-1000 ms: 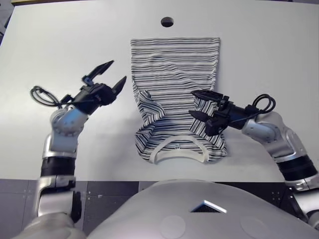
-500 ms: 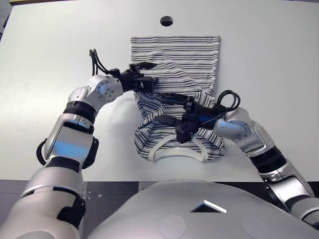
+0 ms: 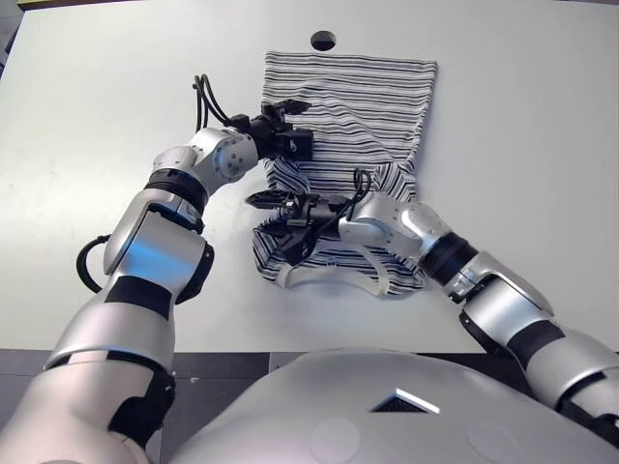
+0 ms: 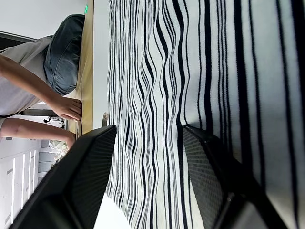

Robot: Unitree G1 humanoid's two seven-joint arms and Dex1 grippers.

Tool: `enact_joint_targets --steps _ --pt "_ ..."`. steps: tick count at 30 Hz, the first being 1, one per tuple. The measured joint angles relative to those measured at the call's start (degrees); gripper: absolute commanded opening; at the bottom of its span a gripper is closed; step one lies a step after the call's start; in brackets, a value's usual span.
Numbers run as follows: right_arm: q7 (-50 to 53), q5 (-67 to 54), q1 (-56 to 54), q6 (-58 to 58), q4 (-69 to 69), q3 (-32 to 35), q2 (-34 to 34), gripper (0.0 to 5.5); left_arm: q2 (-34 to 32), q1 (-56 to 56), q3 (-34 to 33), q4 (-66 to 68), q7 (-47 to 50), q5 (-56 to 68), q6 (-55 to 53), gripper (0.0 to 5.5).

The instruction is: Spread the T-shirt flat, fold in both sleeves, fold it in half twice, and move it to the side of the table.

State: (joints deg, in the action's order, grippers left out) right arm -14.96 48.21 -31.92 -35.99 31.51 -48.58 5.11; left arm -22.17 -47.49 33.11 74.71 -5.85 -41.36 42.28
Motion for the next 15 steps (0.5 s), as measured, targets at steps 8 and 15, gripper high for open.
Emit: enact_joint_targets --steps 8,15 --pt "-10.87 -5.48 12.20 -4.68 -24.25 -1.44 14.48 3.41 -0.26 -0.18 0.72 0.46 0.13 0.13 -2.68 2.59" --pt "-11.64 -6.84 14.99 -2.53 -29.54 4.02 18.22 3.41 -0.92 0.07 0.68 0.51 0.28 0.68 -3.57 2.59"
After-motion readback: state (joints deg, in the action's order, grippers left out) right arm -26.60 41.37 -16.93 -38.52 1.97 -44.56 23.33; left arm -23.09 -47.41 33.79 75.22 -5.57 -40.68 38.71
